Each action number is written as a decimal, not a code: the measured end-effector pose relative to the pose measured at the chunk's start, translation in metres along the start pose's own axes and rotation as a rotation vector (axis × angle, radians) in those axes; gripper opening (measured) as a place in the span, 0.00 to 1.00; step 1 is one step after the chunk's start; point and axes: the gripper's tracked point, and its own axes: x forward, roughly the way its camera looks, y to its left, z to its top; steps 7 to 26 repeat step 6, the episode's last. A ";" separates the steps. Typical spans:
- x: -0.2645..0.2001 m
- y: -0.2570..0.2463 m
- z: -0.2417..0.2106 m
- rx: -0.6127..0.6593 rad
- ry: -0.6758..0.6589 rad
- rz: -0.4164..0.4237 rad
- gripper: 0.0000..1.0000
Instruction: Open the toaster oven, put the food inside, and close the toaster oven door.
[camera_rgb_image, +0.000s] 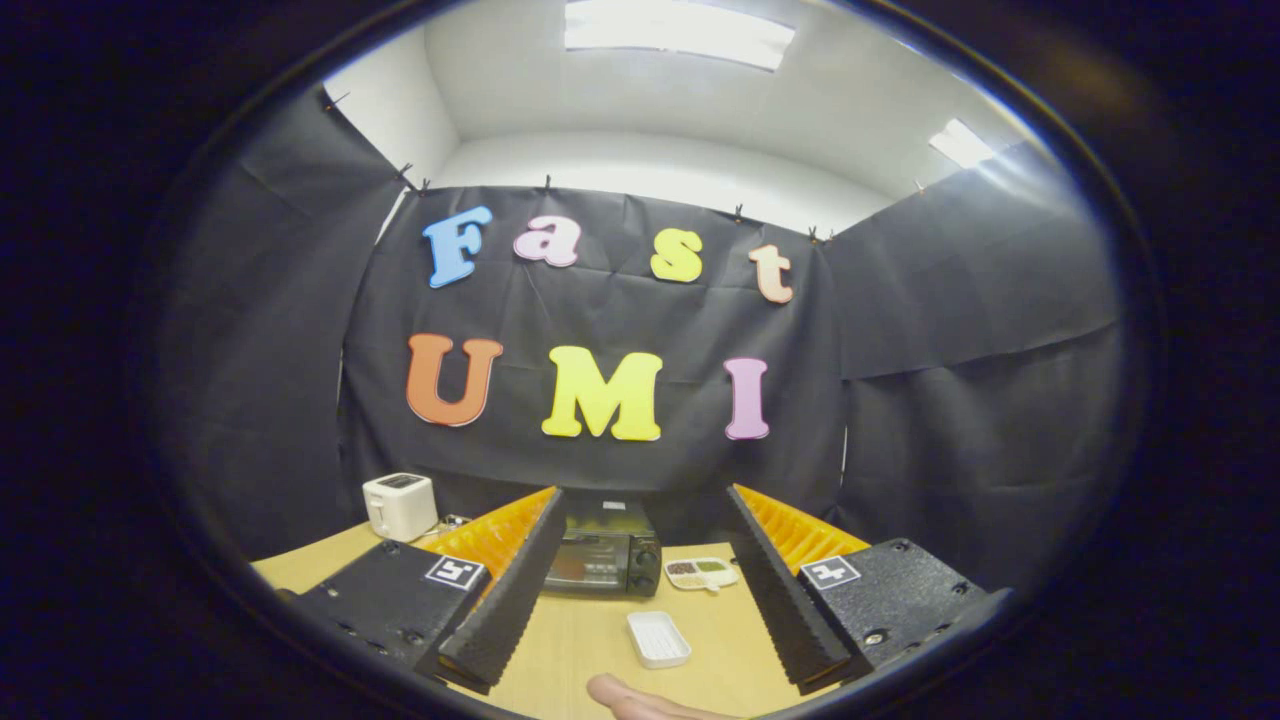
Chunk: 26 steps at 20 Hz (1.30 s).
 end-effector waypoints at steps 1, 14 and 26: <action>0.001 0.000 0.000 0.007 0.000 0.000 1.00; 0.004 -0.008 -0.004 0.018 0.011 -0.014 1.00; 0.004 -0.008 -0.004 0.018 0.011 -0.014 1.00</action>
